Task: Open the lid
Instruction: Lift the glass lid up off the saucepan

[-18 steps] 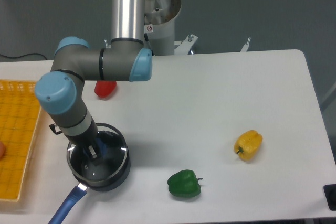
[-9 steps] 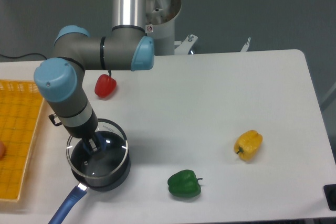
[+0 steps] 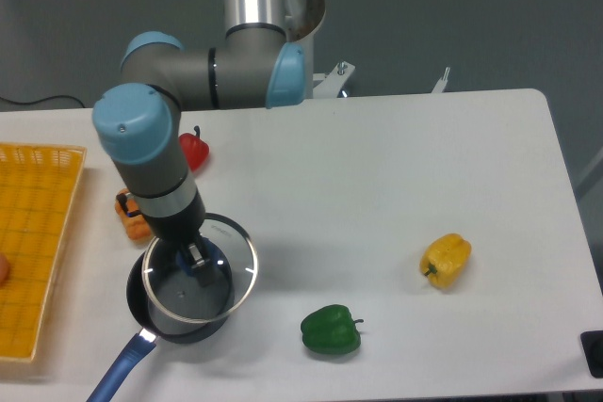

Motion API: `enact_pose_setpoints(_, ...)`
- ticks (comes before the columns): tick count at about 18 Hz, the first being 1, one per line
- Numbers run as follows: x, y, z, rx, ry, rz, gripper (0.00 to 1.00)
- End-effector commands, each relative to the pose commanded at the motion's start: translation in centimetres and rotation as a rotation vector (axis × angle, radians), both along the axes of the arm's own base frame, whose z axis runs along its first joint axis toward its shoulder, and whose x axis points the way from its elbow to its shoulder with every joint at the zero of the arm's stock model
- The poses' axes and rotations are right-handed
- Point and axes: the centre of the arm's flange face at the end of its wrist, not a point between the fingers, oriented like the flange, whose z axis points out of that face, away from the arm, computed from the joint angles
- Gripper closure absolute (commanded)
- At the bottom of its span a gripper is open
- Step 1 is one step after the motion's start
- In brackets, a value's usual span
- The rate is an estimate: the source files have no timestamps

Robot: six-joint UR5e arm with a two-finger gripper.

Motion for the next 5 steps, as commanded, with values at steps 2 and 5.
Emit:
enact_pose_setpoints(2, -1.0, -0.5, -0.1, -0.019, 0.023, 0.0, 0.4)
enact_pose_setpoints(5, -1.7, -0.7, -0.3, -0.028, 0.029, 0.003, 0.4)
